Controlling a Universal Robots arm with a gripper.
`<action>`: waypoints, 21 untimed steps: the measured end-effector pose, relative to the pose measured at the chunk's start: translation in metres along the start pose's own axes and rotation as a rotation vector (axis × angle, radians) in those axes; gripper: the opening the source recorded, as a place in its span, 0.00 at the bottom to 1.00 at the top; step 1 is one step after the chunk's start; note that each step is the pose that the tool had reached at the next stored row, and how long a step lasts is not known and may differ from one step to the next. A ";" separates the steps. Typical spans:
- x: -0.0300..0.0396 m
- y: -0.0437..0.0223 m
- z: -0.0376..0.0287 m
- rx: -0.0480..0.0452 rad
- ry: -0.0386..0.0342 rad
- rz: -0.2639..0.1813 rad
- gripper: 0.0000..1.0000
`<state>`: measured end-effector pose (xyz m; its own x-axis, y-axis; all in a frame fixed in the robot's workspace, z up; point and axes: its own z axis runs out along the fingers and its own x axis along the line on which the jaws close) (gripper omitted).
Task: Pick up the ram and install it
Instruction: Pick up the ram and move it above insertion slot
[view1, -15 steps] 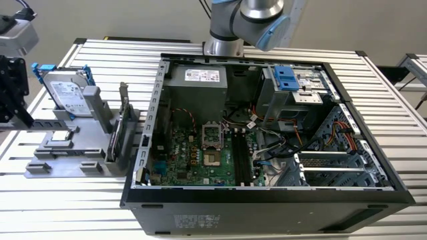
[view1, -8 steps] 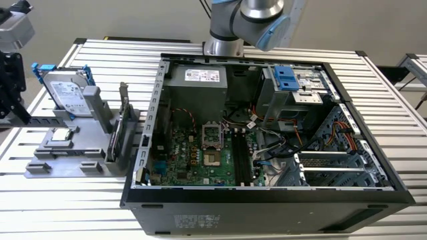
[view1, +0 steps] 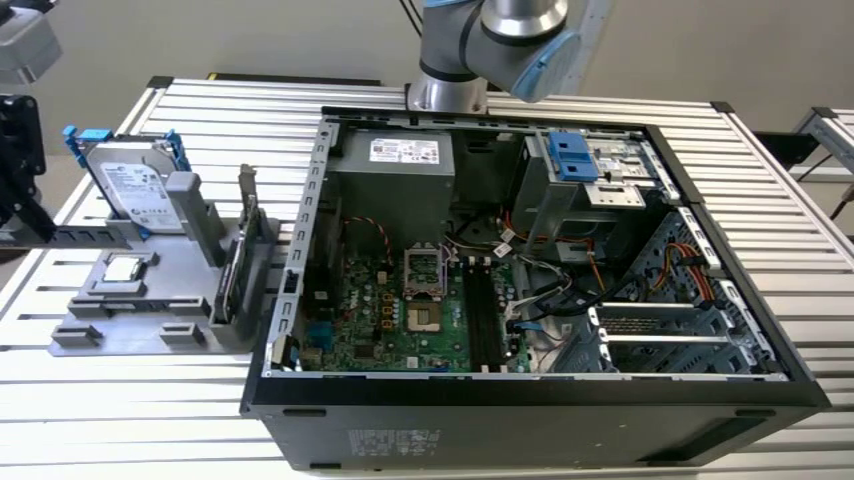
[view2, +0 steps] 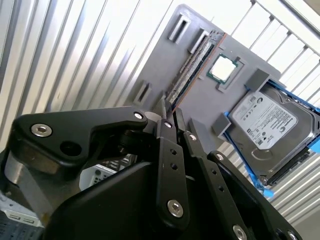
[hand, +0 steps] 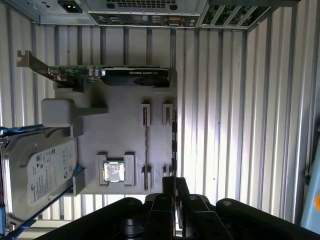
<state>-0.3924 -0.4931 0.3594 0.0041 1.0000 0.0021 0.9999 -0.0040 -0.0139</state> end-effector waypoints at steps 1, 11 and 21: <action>0.0000 0.0000 -0.0009 0.0000 0.0000 0.000 0.00; 0.0000 -0.0001 -0.0107 0.0000 0.0000 0.001 0.00; 0.0000 -0.0002 -0.0192 0.0001 -0.0001 0.001 0.00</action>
<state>-0.3924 -0.4931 0.3786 0.0052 1.0000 0.0020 0.9999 -0.0052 -0.0141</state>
